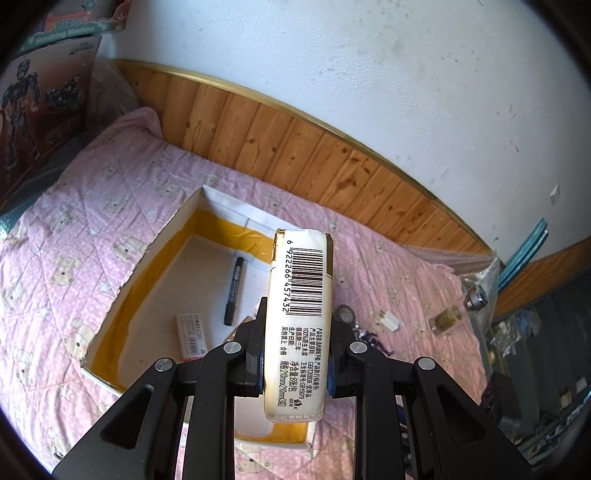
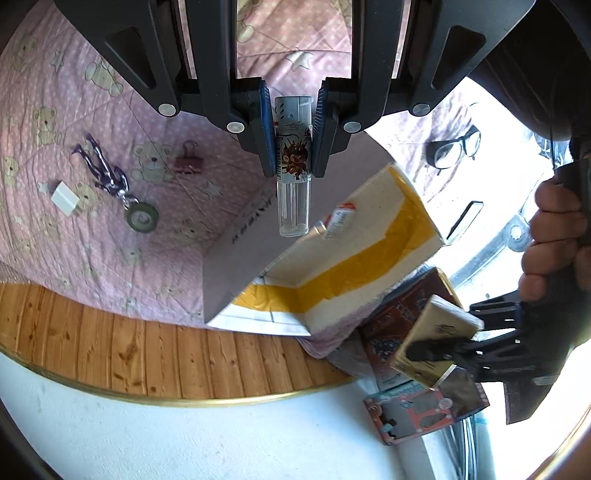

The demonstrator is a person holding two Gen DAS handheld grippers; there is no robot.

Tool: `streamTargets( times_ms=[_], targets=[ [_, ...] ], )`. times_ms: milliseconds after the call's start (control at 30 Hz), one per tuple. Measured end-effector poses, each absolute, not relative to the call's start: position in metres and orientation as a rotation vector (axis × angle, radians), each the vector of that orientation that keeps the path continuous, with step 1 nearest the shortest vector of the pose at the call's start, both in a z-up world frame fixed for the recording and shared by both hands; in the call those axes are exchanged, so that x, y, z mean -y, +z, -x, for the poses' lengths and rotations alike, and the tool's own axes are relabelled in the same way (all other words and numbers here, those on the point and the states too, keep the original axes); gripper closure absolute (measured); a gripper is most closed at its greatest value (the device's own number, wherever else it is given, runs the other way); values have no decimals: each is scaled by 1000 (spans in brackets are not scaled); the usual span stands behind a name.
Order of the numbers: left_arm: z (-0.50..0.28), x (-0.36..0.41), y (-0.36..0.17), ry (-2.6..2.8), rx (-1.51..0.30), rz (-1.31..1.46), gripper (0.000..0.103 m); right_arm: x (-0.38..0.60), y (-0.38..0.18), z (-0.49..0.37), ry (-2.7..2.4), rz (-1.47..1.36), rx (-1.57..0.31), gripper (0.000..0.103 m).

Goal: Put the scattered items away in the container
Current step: 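Lift the tissue pack and lip-balm tube and carry both over the white box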

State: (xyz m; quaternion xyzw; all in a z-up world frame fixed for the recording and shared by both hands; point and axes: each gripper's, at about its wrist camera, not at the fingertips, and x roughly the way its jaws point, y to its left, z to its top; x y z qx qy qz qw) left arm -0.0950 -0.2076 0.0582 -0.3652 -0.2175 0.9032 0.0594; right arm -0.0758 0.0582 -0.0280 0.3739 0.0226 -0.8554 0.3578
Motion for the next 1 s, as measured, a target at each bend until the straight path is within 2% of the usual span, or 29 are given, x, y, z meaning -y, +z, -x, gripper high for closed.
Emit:
streamTargets(
  times_ms=[533, 1000],
  targets=[
    [126, 234, 45, 2759, 661, 1167, 80, -30, -7, 64, -2172, -915, -70, 83],
    [156, 238, 30, 2752, 672, 1230, 80, 2, 8, 80, -2142, -899, -4, 83]
  ],
)
